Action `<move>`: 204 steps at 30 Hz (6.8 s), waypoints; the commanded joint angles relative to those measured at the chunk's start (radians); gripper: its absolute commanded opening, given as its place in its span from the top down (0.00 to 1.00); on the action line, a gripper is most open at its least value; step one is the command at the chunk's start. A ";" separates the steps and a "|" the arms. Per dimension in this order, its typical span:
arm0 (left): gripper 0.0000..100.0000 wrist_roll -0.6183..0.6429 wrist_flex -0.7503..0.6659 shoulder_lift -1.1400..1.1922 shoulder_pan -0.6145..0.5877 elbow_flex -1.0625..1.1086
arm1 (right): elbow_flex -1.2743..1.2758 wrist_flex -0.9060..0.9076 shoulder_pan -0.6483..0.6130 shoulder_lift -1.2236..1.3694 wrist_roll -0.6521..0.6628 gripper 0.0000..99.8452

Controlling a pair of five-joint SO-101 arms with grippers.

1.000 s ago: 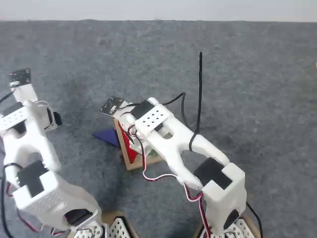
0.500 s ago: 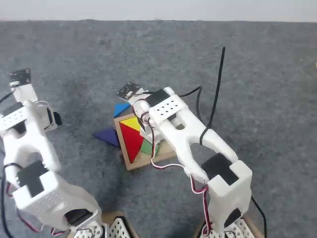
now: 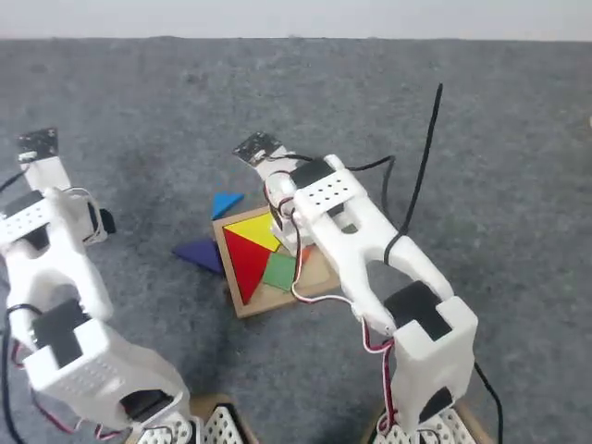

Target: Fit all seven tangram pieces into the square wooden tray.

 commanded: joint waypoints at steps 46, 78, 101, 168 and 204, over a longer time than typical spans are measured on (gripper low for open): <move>0.79 -0.009 0.000 0.000 0.028 -0.044 | -0.031 0.008 -0.151 0.042 -0.052 0.70; 0.79 -0.009 0.002 -0.006 0.026 -0.044 | -0.114 0.045 -0.028 0.004 -0.054 0.70; 0.79 -0.150 0.462 0.003 0.555 -0.357 | 0.990 -0.262 0.519 -0.990 0.071 0.97; 0.94 -0.546 0.644 0.631 0.601 -0.911 | 1.080 -0.392 0.538 -0.914 0.066 0.94; 0.87 -0.540 0.279 -0.437 0.908 0.481 | 1.080 -0.390 0.544 -0.914 0.066 0.94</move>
